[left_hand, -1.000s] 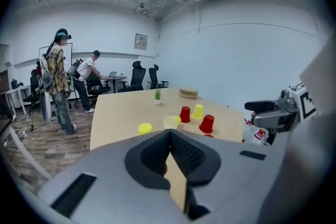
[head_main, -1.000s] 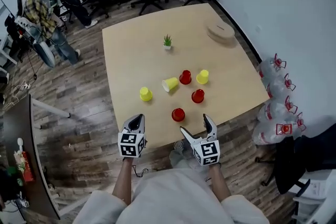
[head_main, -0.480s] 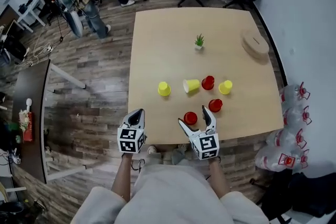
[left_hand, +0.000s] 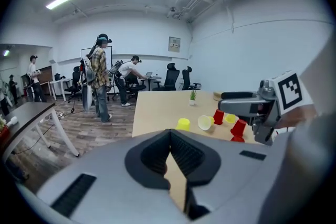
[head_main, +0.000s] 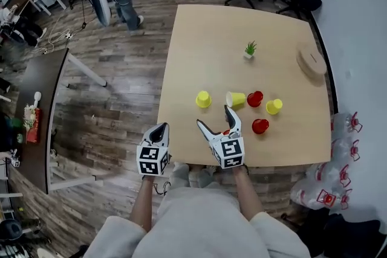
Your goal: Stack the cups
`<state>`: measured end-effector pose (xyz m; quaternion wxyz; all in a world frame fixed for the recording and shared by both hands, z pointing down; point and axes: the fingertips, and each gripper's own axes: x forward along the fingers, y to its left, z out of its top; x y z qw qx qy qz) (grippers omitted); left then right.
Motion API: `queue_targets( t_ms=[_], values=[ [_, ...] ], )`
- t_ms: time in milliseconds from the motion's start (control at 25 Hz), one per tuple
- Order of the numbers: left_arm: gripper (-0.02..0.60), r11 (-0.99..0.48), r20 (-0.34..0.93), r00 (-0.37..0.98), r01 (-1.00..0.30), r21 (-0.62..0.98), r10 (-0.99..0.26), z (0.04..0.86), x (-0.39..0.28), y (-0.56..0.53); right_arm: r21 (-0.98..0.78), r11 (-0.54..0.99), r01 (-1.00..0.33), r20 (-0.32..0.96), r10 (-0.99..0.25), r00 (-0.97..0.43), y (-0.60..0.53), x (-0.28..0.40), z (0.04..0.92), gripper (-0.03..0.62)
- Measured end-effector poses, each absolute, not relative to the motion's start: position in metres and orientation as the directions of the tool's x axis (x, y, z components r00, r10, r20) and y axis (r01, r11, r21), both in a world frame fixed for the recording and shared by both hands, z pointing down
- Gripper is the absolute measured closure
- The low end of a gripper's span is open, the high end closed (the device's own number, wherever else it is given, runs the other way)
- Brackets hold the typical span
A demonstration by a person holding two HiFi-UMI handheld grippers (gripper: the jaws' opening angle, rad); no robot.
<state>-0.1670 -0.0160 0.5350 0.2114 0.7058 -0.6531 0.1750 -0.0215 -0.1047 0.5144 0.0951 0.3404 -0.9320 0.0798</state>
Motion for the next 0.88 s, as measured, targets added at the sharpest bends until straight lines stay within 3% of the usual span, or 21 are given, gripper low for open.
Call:
queue_targets(
  t_ms=[240, 600, 880],
  values=[
    [0.571, -0.041, 0.507, 0.085, -0.994, 0.097, -0.858, 0.533, -0.188, -0.014, -0.073, 0.733, -0.676, 0.266, -0.639, -0.722, -0.136, -0.057, 0.530, 0.160],
    [0.571, -0.037, 0.503, 0.097, -0.991, 0.127, -0.859, 0.533, -0.232, -0.010, -0.095, 0.635, -0.767, 0.457, -0.656, -0.600, -0.175, -0.084, 0.607, 0.177],
    [0.571, -0.026, 0.510, 0.087, -0.992, 0.126, -0.856, 0.532, -0.261, -0.007, -0.094, 0.571, -0.815, 0.566, -0.643, -0.516, -0.193, -0.088, 0.650, 0.237]
  ],
)
